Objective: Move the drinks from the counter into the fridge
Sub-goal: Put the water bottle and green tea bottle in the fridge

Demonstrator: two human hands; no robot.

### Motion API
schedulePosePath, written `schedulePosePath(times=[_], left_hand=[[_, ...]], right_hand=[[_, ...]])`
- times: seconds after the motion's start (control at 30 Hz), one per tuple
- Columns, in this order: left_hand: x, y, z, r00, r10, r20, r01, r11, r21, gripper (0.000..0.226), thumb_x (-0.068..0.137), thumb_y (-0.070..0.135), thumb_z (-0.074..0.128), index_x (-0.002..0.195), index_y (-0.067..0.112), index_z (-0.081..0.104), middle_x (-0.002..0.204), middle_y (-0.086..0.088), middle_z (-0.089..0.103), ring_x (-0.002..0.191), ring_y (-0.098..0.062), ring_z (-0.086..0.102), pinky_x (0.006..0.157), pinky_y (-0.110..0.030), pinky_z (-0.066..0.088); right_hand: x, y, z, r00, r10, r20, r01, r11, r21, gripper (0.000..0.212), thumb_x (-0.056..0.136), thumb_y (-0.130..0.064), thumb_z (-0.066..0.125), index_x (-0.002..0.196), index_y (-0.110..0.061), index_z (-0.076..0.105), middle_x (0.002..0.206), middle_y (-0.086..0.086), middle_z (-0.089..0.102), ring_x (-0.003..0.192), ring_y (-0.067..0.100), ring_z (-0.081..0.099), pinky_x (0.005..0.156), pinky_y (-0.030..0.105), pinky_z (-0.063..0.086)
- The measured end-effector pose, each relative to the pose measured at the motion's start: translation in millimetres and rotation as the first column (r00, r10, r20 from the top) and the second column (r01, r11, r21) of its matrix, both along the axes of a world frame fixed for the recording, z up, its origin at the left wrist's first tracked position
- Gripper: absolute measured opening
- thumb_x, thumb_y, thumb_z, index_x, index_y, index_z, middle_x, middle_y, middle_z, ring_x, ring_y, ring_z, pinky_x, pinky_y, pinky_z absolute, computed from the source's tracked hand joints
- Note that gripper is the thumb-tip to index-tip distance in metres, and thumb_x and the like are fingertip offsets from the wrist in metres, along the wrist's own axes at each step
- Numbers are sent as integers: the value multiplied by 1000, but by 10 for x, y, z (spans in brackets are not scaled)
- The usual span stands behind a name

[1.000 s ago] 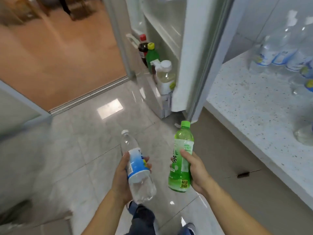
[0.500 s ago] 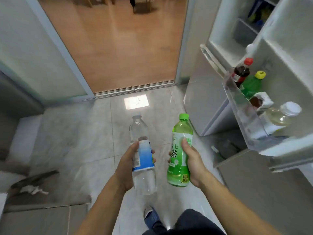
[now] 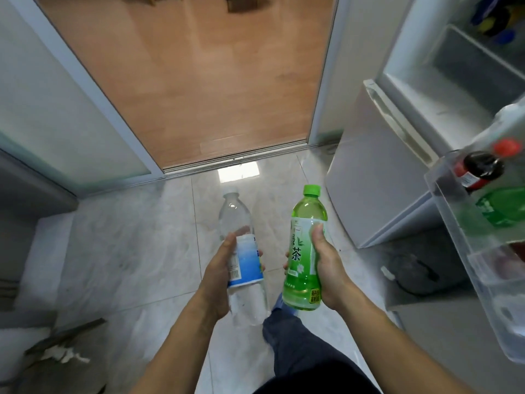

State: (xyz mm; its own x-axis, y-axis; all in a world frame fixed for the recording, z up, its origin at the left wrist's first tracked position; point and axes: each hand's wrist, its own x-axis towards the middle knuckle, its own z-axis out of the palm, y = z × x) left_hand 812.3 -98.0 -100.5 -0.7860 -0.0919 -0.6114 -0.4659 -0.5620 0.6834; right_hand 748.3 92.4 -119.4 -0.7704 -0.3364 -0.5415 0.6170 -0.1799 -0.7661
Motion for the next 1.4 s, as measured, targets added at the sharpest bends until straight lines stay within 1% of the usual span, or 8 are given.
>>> schedulePosePath(times=[0.13,0.23,0.37,0.67,0.87,1.1,1.23,1.4], left_hand=[[-829,-92,103,996,-90,14,91,989,-118,60,80,59,54,120,15,62,95,-14,70,77,-26,68,77,-37,56],[-1402,-123,161,992,-124,4,123,981,-149,57,79,61,55,116,18,64,94,-14,72,76,-25,70,73,-37,58],[-2081,-113,174,983,-183,13,183,977,-105,60,77,60,57,116,14,63,90,-13,72,71,-23,70,65,-34,60],[-3527,-146,40,916,-399,-30,398,917,-27,48,80,55,56,113,20,65,84,-12,70,66,-22,68,61,-32,60],[-4641,-249,117,797,-604,-35,603,797,-16,65,78,57,60,126,13,59,88,-13,70,68,-23,68,62,-33,59],[-5689,40,319,635,-768,-86,768,639,-41,75,68,67,69,117,10,61,89,-12,69,67,-22,67,61,-32,55],[-6102,497,449,546,-827,-136,823,559,-100,91,56,71,74,120,7,60,86,-12,70,69,-23,68,63,-33,55],[-6486,1116,618,485,-853,-193,855,509,-98,67,67,66,68,108,13,69,89,-12,73,70,-22,70,64,-34,56]], right_hand=[[-729,-67,27,998,-39,39,41,999,-28,93,57,-86,61,111,-10,64,81,13,70,69,28,69,65,39,58],[-1244,-86,57,996,-74,39,76,996,-50,89,54,-86,66,106,-14,69,83,13,71,70,27,69,64,38,57],[-1797,-95,91,988,-154,24,154,988,-20,70,56,-84,68,91,-23,75,80,13,70,67,27,68,64,39,57],[-2669,-111,34,916,-400,32,397,915,67,72,66,-76,62,96,-12,67,76,18,66,63,32,66,63,40,57],[-3337,-322,184,785,-618,-40,618,777,118,80,55,-82,69,95,-12,68,77,19,67,63,33,67,63,40,56],[-3923,-242,459,623,-774,-111,782,617,83,91,61,-76,65,113,-2,60,80,20,63,62,31,64,63,39,55],[-4197,23,610,551,-817,-167,834,548,70,86,61,-75,64,106,-1,63,77,21,64,60,31,65,59,37,55],[-4536,509,814,439,-857,-271,893,450,21,72,66,-70,63,97,-5,65,75,22,65,57,29,64,54,35,55]])
